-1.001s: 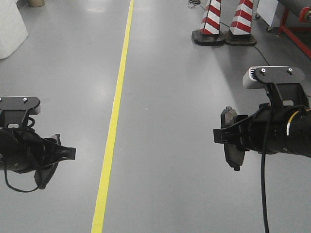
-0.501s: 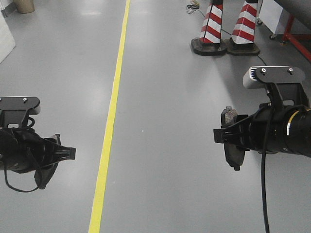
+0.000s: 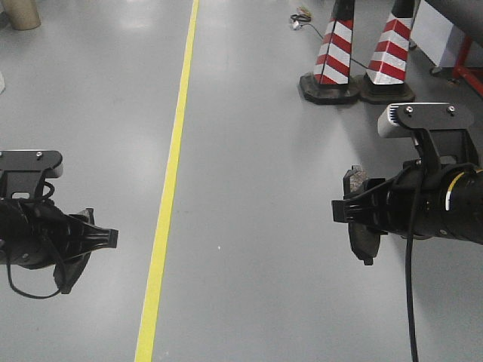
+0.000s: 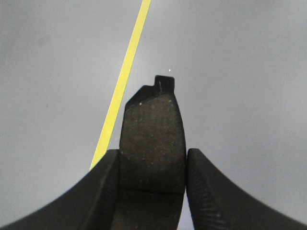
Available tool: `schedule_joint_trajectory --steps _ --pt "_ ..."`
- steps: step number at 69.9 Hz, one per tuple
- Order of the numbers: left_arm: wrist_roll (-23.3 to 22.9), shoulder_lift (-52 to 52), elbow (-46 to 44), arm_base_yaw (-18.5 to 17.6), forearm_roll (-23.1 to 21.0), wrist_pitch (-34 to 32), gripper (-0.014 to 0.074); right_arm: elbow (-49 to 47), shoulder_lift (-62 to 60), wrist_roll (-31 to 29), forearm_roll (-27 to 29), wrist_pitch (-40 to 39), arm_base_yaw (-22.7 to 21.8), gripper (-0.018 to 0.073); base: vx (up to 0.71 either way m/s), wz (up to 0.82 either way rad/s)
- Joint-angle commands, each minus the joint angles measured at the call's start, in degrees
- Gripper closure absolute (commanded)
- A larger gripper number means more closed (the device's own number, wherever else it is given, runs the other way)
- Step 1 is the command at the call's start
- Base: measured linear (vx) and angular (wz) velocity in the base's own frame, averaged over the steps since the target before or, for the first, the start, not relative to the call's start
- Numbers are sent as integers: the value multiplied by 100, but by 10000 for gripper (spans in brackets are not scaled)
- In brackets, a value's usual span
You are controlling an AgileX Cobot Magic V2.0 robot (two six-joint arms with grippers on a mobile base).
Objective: Move and align brake pads A on conveyor
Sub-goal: 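Drive along the yellow floor line holding both brake pads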
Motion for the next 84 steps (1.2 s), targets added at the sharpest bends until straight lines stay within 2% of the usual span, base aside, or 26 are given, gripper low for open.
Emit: schedule_joint_trajectory --steps 1,84 --pt "-5 -182 -135 -35 43 -310 539 -179 -140 0 -54 -416 -9 465 57 8" --pt "-5 -182 -135 -35 43 -308 539 -179 -140 0 -54 -416 -9 465 59 5"
